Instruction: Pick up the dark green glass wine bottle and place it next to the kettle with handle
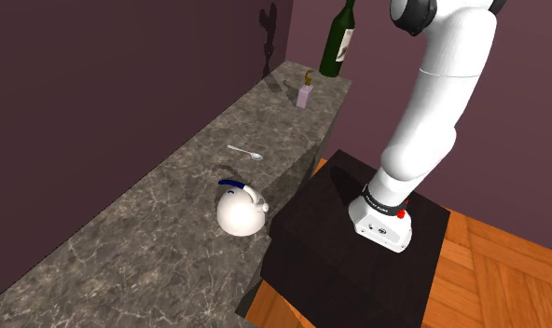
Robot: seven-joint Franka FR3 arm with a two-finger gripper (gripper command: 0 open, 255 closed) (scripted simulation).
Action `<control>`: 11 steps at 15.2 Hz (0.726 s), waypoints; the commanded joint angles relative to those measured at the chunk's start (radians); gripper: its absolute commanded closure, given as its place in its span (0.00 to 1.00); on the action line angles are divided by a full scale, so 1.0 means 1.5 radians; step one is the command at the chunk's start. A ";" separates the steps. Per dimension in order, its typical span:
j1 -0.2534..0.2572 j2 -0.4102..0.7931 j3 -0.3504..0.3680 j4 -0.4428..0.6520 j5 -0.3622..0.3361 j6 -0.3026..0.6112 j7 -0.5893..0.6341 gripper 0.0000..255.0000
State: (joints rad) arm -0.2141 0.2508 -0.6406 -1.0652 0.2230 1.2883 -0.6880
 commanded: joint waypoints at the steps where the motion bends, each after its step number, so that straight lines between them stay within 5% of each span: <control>1: -0.015 0.021 -0.001 0.050 0.016 -0.032 -0.002 1.00; 2: -0.024 0.032 -0.001 0.074 0.024 -0.047 -0.003 1.00; 6: 0.076 -0.069 0.019 -0.053 -0.047 0.001 0.075 1.00; 11: 0.153 -0.160 0.070 -0.153 -0.105 0.034 0.180 1.00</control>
State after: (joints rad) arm 0.0008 0.0225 -0.5471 -1.2885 0.0729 1.3391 -0.4455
